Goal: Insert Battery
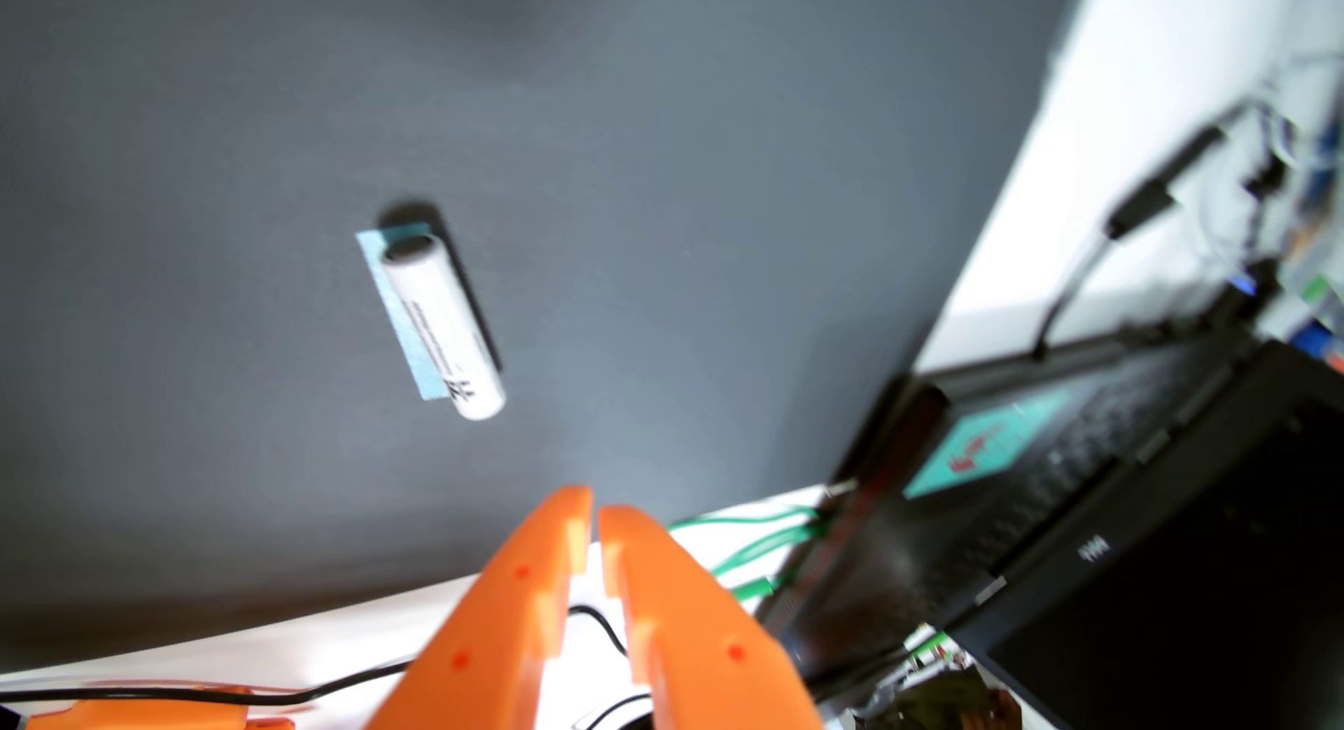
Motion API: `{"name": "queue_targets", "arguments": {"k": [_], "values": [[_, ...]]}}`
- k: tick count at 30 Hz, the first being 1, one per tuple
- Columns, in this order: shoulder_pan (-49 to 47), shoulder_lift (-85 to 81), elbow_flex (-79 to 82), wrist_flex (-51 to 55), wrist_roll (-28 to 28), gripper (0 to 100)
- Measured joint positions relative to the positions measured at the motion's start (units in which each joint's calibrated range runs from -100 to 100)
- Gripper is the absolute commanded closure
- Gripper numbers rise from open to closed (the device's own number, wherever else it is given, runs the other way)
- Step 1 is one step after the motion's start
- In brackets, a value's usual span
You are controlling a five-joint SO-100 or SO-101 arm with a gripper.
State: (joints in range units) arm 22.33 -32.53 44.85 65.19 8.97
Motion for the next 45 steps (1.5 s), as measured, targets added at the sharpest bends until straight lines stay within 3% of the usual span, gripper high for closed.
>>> {"name": "queue_targets", "arguments": {"k": [15,21,29,45], "values": [[1.5,20.2,-8.3,0.1,4.1,98],[1.5,20.9,-8.7,2.1,6.9,97],[8.1,21.2,-8.7,2.1,10.7,84],[10.7,21.5,-2.9,-2.7,12.0,84]]}}
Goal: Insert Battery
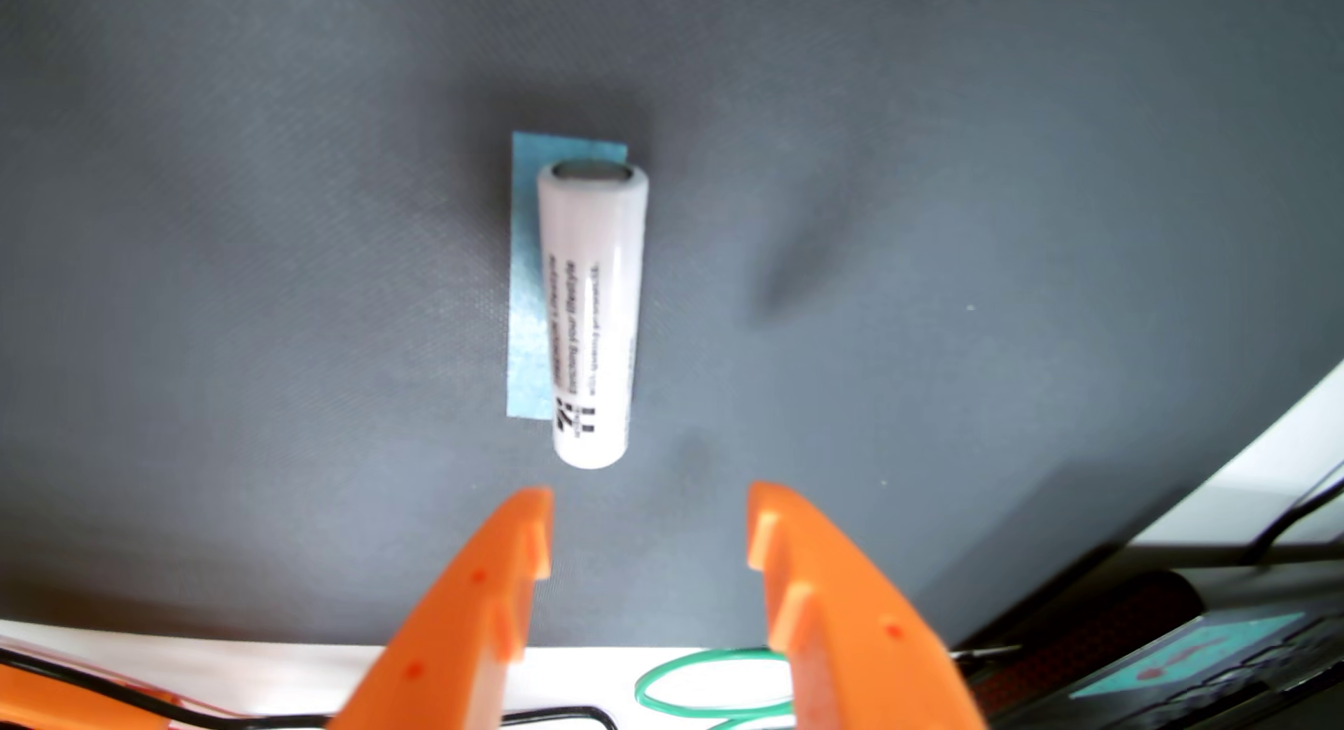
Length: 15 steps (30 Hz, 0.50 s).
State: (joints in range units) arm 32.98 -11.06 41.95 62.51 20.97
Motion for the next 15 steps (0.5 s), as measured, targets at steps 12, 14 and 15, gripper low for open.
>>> {"name": "queue_targets", "arguments": {"k": [12,14,15], "values": [[0.0,5.7,-0.5,-0.3,-0.3,84],[0.0,6.3,-0.9,-0.2,-0.2,84],[0.0,6.5,-1.1,-0.2,-0.2,84]]}}
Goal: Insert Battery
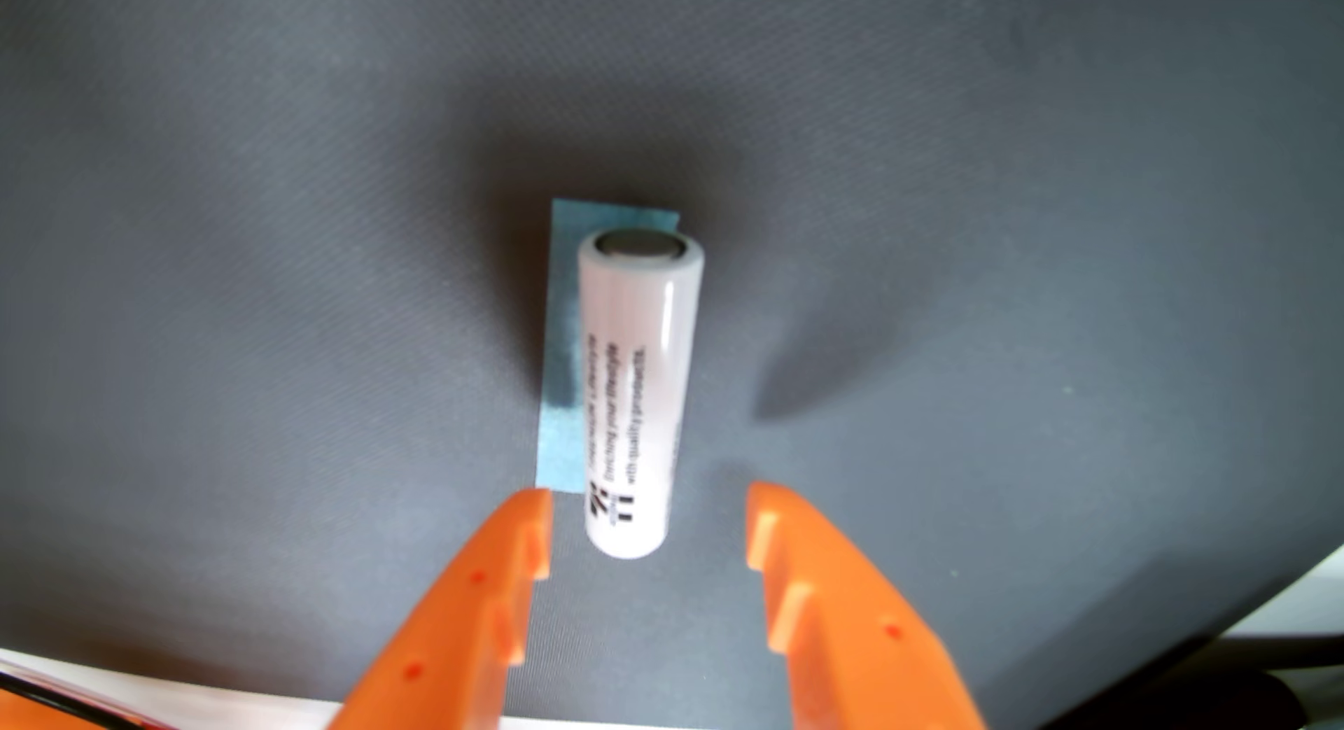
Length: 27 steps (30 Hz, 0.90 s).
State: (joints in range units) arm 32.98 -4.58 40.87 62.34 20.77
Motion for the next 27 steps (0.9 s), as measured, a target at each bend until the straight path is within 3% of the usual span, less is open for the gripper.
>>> {"name": "queue_targets", "arguments": {"k": [27], "values": [[0.0,0.3,0.0,0.2,-0.1,84]]}}
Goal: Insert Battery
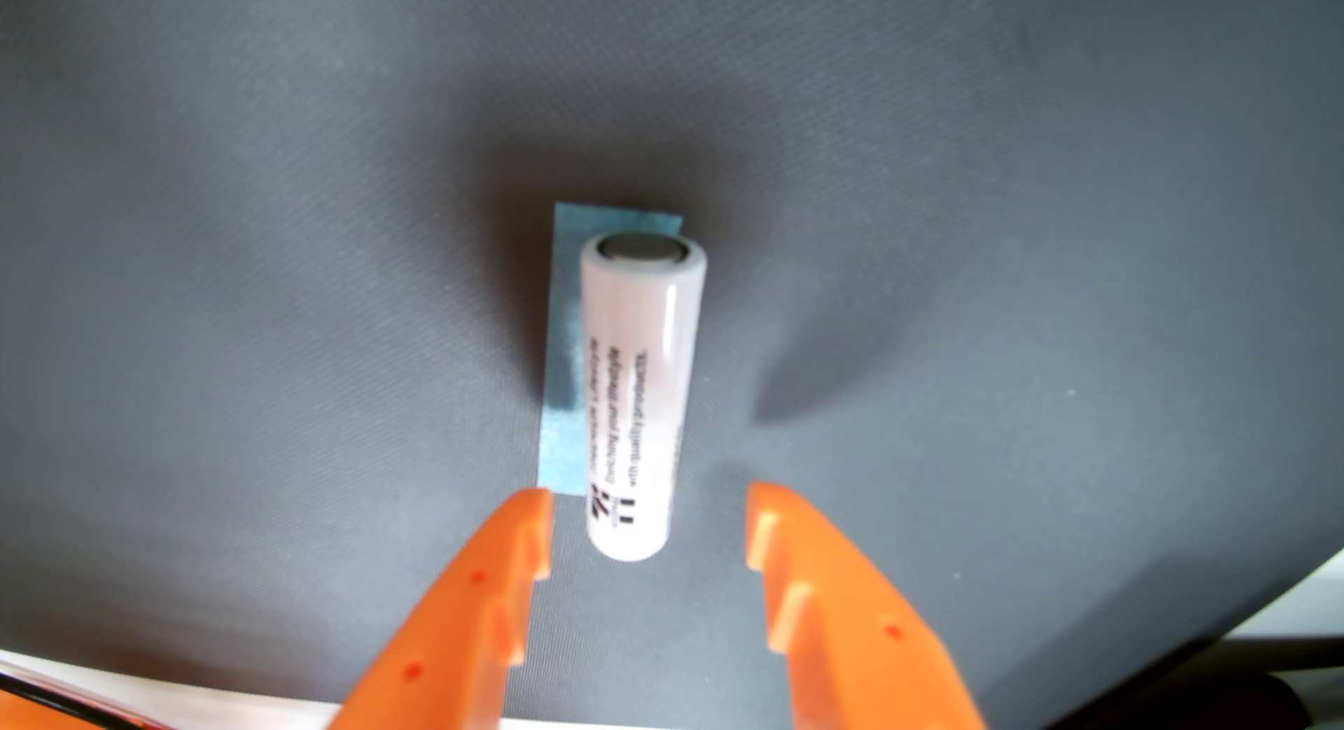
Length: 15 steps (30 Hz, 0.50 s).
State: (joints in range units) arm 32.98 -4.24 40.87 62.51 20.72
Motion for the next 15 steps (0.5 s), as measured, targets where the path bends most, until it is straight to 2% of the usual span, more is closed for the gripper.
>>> {"name": "queue_targets", "arguments": {"k": [15], "values": [[0.0,5.3,-3.3,1.9,0.2,84]]}}
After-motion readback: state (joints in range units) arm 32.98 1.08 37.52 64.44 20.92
